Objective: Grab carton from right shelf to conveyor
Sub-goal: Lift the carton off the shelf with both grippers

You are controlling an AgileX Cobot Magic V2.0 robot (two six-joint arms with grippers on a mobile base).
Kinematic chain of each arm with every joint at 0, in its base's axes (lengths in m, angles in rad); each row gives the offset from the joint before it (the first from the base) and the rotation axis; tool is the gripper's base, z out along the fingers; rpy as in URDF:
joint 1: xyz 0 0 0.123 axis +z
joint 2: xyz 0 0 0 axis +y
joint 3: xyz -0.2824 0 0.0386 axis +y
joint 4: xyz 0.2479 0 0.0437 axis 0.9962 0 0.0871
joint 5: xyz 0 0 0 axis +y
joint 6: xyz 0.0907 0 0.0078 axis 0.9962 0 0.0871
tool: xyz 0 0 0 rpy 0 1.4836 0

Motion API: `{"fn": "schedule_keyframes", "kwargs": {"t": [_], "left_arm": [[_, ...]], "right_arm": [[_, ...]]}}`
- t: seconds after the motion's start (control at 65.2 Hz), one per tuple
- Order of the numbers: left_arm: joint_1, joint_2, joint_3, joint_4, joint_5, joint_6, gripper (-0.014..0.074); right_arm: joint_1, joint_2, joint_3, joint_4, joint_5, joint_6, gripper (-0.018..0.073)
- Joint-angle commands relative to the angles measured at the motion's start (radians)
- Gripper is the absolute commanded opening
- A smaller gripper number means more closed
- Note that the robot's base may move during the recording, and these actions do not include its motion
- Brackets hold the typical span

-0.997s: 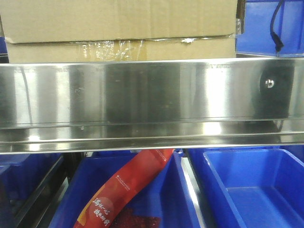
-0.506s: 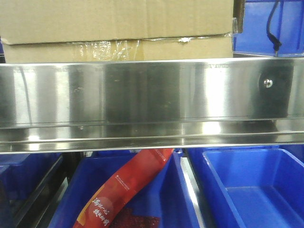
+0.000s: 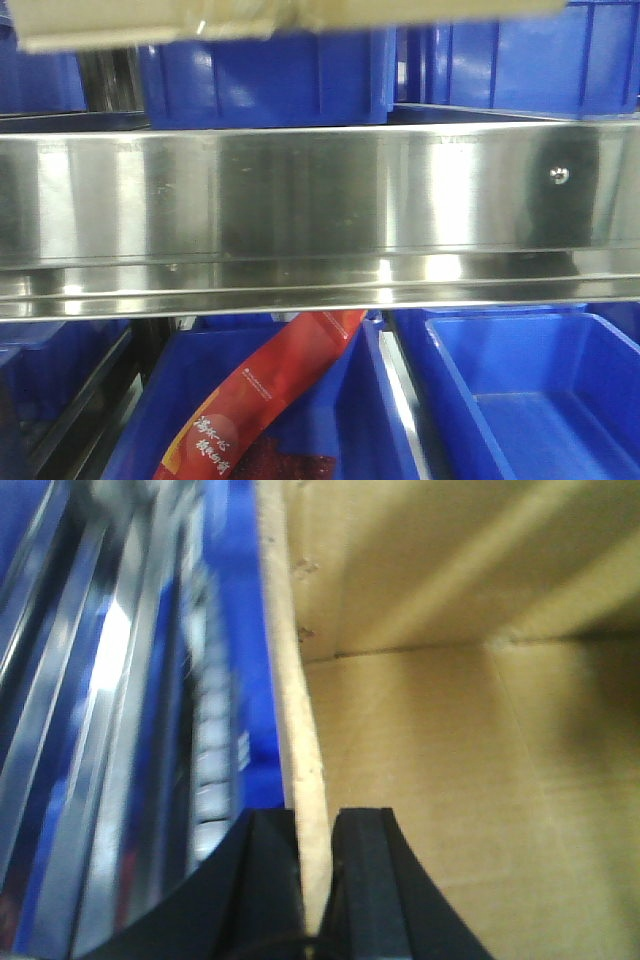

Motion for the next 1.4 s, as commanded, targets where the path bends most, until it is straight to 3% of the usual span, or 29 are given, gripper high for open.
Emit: {"fn": "schedule_keyframes", "kwargs": {"t": [0.0,0.291,0.522,0.844,1.381], "left_arm": [[-0.047,-0.036,0.032,0.011,-0.021,-0.010,-0.0013],[-0.171,-0.191,0.259,0.088,-0.021,-0.122,-0.0013],[-0.228,-0.320,0.384,0.092,-0.021,-0.156,-0.0013],[-0.228,-0.340,0.474,0.100,-0.021,-0.156,-0.0013],[-0.228,-0.340,0.478,0.147,-0.021,-0.156,-0.0013]], "right_arm": [[0.017,-0.070,0.022,0.033,-0.036,-0.003,-0.0069],[0.032,-0.296,0.378,0.024,-0.036,-0.003,-0.0069],[0.032,-0.433,0.627,0.050,-0.197,-0.003,-0.0069],[0.032,-0.422,0.634,0.059,-0.299,-0.003,-0.0069],[0.032,-0.422,0.634,0.060,-0.300,-0.003,-0.0069]]}}
